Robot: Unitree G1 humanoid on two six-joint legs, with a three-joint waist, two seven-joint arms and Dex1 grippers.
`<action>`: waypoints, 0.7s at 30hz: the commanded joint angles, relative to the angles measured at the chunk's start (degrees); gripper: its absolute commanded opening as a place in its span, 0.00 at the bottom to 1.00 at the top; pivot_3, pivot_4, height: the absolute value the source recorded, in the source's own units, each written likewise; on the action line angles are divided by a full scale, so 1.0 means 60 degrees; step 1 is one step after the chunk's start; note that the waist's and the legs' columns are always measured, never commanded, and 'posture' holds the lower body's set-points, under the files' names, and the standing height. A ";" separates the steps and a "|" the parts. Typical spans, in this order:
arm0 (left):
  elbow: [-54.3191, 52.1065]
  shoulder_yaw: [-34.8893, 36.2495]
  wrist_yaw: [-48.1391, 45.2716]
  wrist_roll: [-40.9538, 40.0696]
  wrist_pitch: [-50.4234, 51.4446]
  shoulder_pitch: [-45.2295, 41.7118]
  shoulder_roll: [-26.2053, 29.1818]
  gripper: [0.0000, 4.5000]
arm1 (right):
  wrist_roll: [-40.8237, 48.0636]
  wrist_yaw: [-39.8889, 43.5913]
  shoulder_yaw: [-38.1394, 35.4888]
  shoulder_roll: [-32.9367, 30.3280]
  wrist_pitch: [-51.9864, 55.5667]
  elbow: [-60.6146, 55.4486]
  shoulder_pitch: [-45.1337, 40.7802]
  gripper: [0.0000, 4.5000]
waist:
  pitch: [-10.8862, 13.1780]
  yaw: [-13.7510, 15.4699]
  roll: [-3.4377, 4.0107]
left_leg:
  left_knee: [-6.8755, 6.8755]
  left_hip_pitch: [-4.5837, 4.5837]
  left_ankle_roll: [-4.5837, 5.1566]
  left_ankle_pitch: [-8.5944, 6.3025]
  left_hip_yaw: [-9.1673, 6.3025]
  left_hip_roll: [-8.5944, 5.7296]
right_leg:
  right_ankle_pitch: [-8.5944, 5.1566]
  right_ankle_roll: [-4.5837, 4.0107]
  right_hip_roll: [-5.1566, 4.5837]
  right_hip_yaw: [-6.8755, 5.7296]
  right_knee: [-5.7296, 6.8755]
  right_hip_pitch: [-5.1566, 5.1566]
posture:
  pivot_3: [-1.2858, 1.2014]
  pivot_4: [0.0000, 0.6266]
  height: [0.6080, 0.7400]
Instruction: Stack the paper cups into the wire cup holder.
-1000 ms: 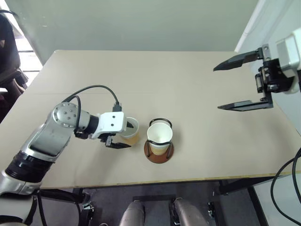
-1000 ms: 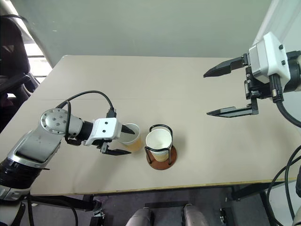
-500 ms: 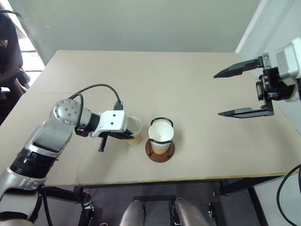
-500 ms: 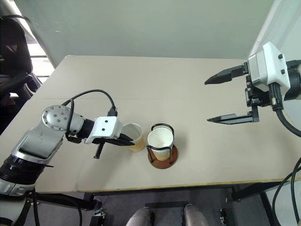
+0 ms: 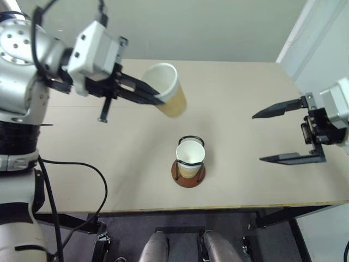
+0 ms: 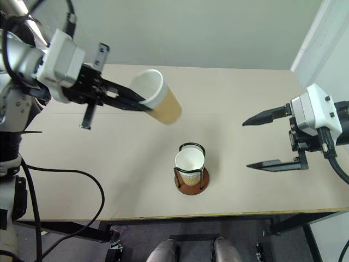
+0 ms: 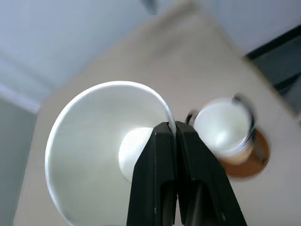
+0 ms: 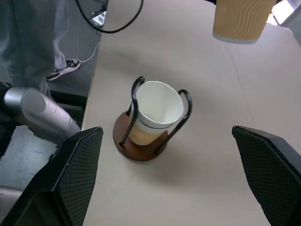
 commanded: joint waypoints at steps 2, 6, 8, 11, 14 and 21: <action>-0.0401 -0.1555 -0.0418 -0.1108 -0.0690 -0.0205 0.0120 0.01 | 0.0941 0.0109 -0.1144 -0.0527 0.0447 -0.0568 0.0245 1.00 | 0.0002 0.0011 0.0003 | 0.0004 -0.0015 0.0002 -0.0001 -0.0001 0.0003 | -0.0002 0.0019 0.0000 -0.0003 -0.0019 -0.0001 | 0.52 0.24 1.00; -0.0055 -0.2674 -0.0418 -0.1433 -0.1176 -0.0685 -0.0201 0.01 | 0.1681 -0.0445 -0.1756 -0.0632 0.1009 -0.0906 0.0351 1.00 | 0.0002 0.0030 0.0003 | 0.0010 -0.0032 0.0003 -0.0002 0.0010 0.0001 | 0.0004 0.0048 0.0002 -0.0001 -0.0059 0.0000 | 0.52 0.24 1.00; 0.0071 -0.3139 -0.0418 -0.1510 -0.1441 -0.0855 -0.0291 0.01 | 0.1896 -0.0696 -0.2059 -0.0681 0.1245 -0.1178 0.0544 1.00 | 0.0002 0.0046 0.0003 | 0.0016 -0.0043 0.0010 -0.0005 0.0011 0.0001 | 0.0016 0.0071 0.0000 0.0001 -0.0080 0.0000 | 0.52 0.24 1.00; 0.0387 -0.3706 -0.0418 -0.1554 -0.1882 -0.1142 -0.0426 0.01 | 0.2164 -0.0984 -0.2485 -0.0775 0.1526 -0.1506 0.0844 1.00 | 0.0003 0.0074 0.0004 | 0.0022 -0.0047 0.0023 -0.0013 0.0017 0.0000 | 0.0033 0.0123 -0.0002 0.0003 -0.0085 0.0001 | 0.52 0.24 1.00; 0.0729 -0.4141 -0.0418 -0.1610 -0.2227 -0.1460 -0.0648 0.01 | 0.2424 -0.1226 -0.2911 -0.0879 0.1749 -0.1761 0.1099 1.00 | 0.0003 0.0107 0.0004 | 0.0023 -0.0053 0.0027 -0.0016 0.0013 0.0000 | 0.0028 0.0130 -0.0003 0.0002 -0.0087 0.0000 | 0.52 0.24 1.00; 0.1128 -0.4953 -0.0418 -0.1654 -0.2814 -0.1754 -0.0731 0.01 | 0.3201 -0.1946 -0.3996 -0.0982 0.2388 -0.1702 0.1361 1.00 | 0.0003 0.0114 0.0004 | 0.0029 -0.0062 0.0039 -0.0023 0.0022 -0.0007 | 0.0026 0.0148 -0.0003 0.0002 -0.0092 -0.0001 | 0.52 0.24 1.00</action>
